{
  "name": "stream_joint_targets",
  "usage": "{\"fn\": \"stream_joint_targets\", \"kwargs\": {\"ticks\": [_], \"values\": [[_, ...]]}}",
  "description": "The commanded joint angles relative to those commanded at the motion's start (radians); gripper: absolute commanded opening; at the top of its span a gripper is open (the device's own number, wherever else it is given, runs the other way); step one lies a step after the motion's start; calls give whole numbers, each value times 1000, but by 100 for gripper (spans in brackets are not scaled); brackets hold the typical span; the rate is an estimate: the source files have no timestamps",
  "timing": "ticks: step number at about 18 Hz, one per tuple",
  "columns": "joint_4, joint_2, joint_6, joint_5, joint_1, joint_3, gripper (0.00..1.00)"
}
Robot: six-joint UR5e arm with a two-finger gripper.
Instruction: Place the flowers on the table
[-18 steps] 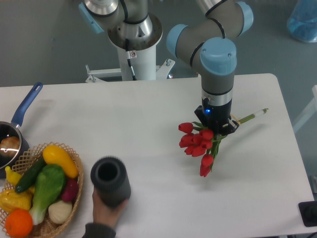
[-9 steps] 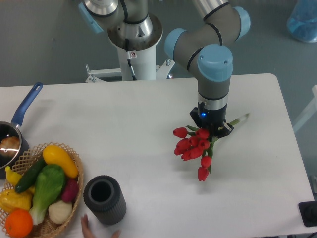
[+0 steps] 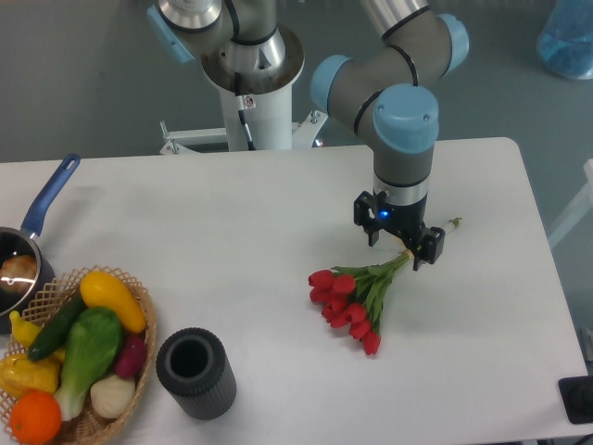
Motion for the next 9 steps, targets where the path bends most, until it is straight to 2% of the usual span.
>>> {"fn": "stream_joint_targets", "kwargs": {"ticks": [9], "values": [[8,-9,0,5,-6,3,100]]}}
